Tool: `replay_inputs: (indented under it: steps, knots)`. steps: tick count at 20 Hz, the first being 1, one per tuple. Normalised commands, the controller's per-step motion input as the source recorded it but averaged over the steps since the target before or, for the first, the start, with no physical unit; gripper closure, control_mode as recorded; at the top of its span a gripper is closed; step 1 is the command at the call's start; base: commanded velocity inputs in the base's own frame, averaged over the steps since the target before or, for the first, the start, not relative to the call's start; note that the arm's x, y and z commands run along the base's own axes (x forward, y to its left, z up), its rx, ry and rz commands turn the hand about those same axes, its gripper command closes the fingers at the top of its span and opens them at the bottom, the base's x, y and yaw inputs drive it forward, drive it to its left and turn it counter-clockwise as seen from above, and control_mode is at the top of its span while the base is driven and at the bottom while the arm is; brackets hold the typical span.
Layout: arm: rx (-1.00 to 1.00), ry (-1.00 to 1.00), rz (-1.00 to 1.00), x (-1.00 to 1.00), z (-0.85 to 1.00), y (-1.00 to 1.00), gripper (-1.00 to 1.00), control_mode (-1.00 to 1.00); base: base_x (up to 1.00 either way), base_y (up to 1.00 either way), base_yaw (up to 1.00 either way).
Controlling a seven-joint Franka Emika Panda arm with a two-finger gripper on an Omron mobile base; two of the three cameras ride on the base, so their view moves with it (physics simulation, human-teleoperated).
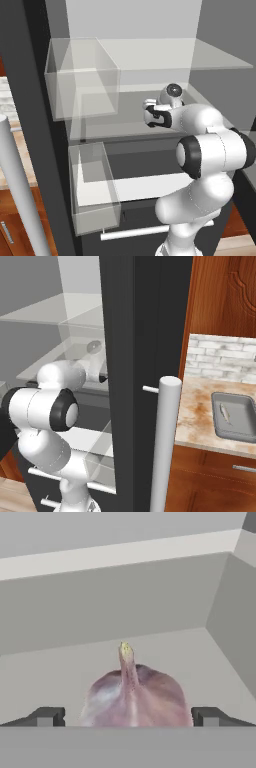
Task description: Place one garlic and one fish in each tupperware on the nearby counter, to pack two identical lunches.
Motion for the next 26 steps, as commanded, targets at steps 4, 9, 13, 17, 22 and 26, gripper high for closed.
replay_inputs:
  steps: [4, 9, 13, 17, 22, 26]
  knots:
    - [0.0, 0.06, 0.0, 0.27, -0.28, 0.0, -1.0, -1.0, 0.0, 0.0, 0.0]
    - [0.0, 0.07, 0.0, 0.16, -0.52, -0.02, 1.0, -1.0, 0.0, 0.0, 0.0]
    - [0.0, 0.03, 0.0, -0.18, -0.38, 0.0, 1.0, -1.0, 0.0, 0.0, 0.0]
    - [0.0, -0.14, 0.03, -1.0, 0.02, 0.15, 1.0, -1.0, 0.0, 0.0, 0.0]
    - [-0.05, -0.17, 0.1, -1.0, 0.23, 0.42, 1.0, -1.0, 0.0, 0.0, 0.0]
    - [-0.01, -0.08, 0.21, -1.0, 0.81, 0.14, 1.0, -1.0, 0.0, 0.0, 0.0]
